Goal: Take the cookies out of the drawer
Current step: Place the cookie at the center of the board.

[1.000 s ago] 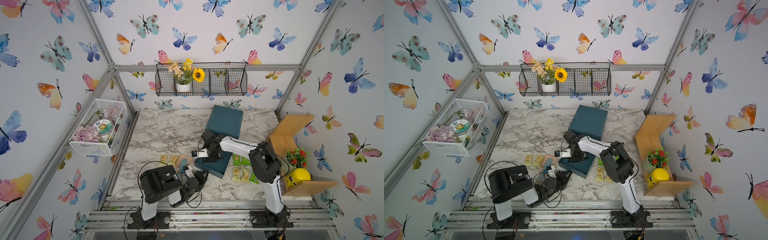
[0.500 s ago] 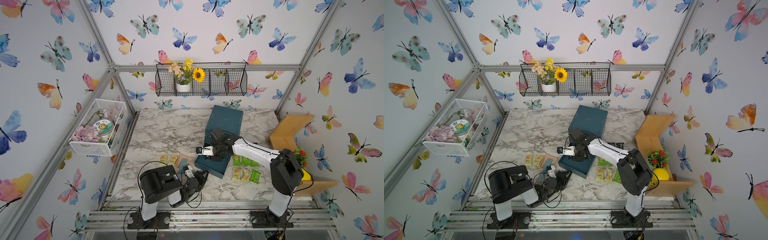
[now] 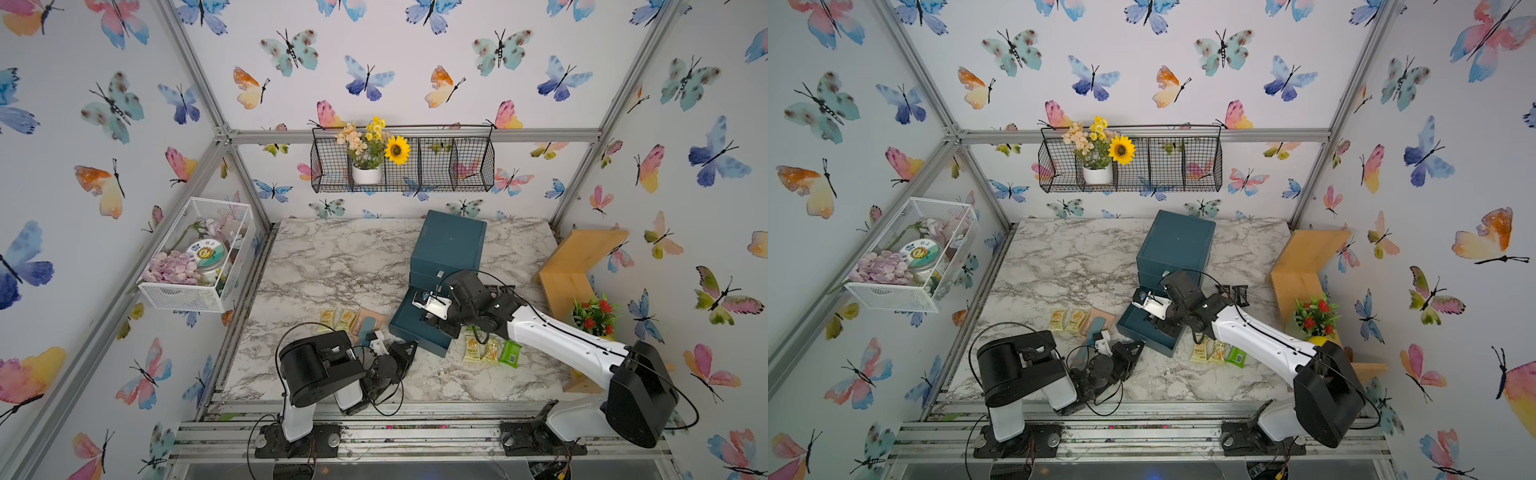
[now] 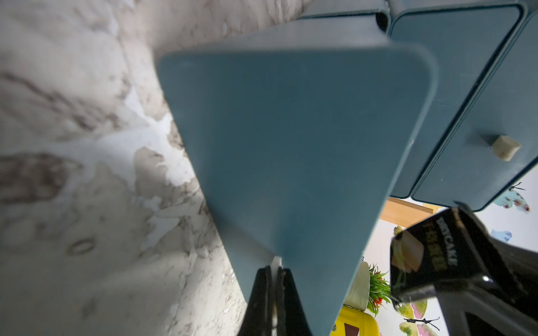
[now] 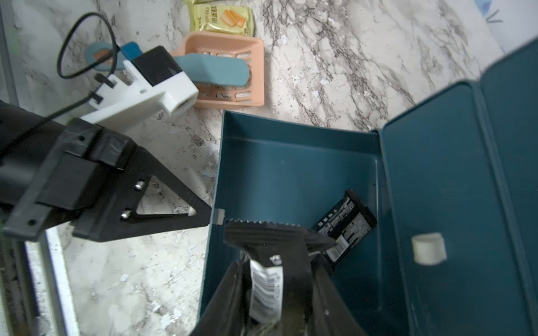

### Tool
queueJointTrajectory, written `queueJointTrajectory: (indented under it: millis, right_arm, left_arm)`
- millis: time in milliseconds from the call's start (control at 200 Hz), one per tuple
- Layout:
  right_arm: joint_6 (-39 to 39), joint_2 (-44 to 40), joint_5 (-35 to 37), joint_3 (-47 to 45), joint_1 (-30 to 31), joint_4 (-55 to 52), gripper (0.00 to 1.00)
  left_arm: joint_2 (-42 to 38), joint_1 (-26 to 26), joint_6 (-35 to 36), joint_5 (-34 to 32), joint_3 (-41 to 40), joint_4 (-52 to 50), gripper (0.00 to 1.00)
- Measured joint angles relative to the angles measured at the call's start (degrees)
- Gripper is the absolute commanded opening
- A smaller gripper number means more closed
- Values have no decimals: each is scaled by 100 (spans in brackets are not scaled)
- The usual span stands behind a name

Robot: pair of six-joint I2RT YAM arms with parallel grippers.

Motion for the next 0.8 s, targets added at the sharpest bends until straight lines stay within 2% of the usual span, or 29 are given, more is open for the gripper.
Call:
queueJointTrajectory:
  millis: [215, 451, 596, 801]
  right_arm:
    - [1777, -691, 470, -597, 0, 361, 25]
    - [3598, -1121, 1521, -876, 0, 205, 25]
    - [4282, -1537, 2236, -1121, -2, -105, 26]
    - [4653, -1637, 2752, -1145, -258, -376, 26]
  left_arm:
    - [0, 0, 0, 0, 0, 0, 0]
    - [0, 0, 2, 0, 7, -4, 0]
    - [0, 0, 2, 0, 7, -7, 0]
    - [0, 0, 2, 0, 7, -7, 0]
